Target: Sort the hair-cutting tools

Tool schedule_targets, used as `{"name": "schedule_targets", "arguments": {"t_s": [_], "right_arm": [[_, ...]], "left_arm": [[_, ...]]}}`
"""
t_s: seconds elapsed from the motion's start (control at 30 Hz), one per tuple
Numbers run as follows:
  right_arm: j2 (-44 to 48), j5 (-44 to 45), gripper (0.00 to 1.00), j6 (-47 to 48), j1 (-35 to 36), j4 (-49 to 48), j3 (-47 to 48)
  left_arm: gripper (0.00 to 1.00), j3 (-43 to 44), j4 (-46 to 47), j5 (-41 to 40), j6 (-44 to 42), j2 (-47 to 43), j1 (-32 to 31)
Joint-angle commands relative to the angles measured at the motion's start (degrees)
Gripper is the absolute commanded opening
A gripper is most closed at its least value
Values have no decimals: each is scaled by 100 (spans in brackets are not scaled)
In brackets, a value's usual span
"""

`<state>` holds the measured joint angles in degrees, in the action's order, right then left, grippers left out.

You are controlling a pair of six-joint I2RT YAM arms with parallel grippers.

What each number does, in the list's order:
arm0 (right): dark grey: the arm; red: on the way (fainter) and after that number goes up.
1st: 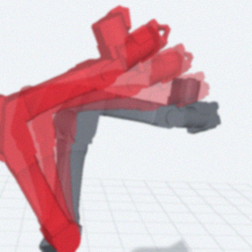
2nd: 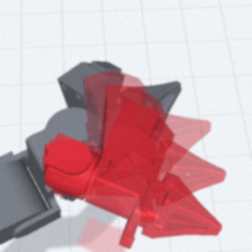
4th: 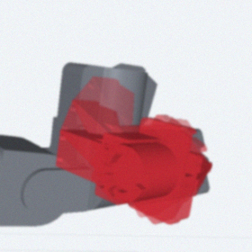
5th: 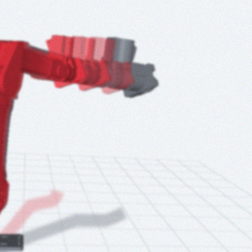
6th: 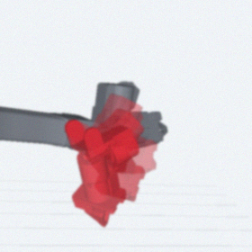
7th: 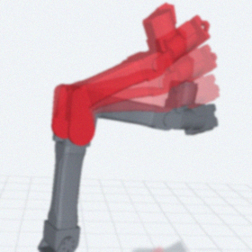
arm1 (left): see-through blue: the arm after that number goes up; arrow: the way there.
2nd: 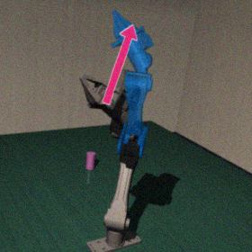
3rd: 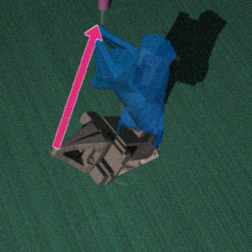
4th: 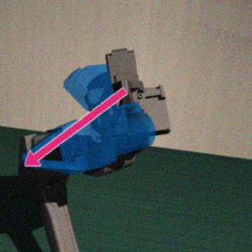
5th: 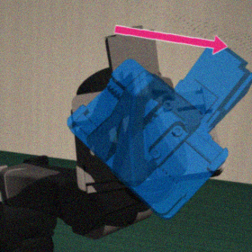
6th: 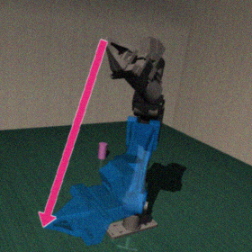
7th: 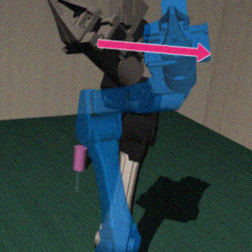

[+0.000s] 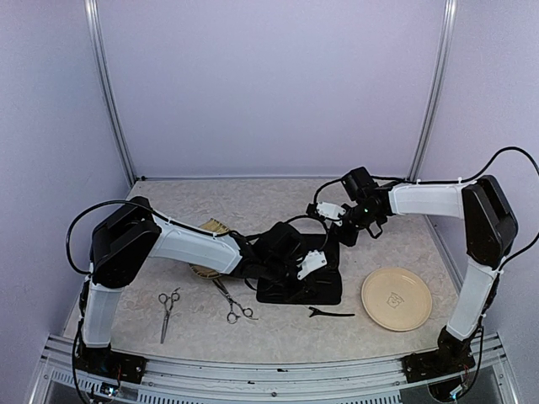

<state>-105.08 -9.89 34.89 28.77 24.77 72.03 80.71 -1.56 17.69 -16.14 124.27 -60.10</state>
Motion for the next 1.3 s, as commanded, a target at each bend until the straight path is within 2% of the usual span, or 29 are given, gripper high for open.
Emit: {"name": "schedule_targets", "arguments": {"t_s": [0.0, 0.13, 0.33, 0.47, 0.7, 0.83, 0.97, 1.07, 1.13, 1.27], "right_arm": [[129, 543, 0, 176, 4, -237, -89], [127, 611, 0, 177, 17, -280, -60], [154, 614, 0, 296, 14, -251, 75], [126, 623, 0, 343, 19, -308, 124], [92, 696, 0, 285, 16, -361, 100], [241, 873, 0, 340, 23, -484, -22], [357, 895, 0, 360, 23, -509, -83], [353, 809, 0, 360, 31, -508, -116], [297, 798, 2, 398, 61, -504, -126], [179, 716, 6, 415, 100, -485, -141]], "left_arm": [[33, -80, -257, 48, 32, 68, -55], [44, 228, 45, -101, 456, 63, -32], [52, 437, 468, -285, 748, -206, 27], [55, 246, 550, -591, 865, -498, 121], [55, -483, 539, -816, 1092, -1334, 130], [52, -705, -82, -1284, 1461, -1751, 124], [49, -1045, -747, -1908, 2184, -2163, 81], [48, -1481, -894, -1945, 2564, -2468, 17], [48, -1731, -819, -1738, 2457, -2596, -93], [44, -1925, -477, -1326, 1694, -2534, -407]]}}
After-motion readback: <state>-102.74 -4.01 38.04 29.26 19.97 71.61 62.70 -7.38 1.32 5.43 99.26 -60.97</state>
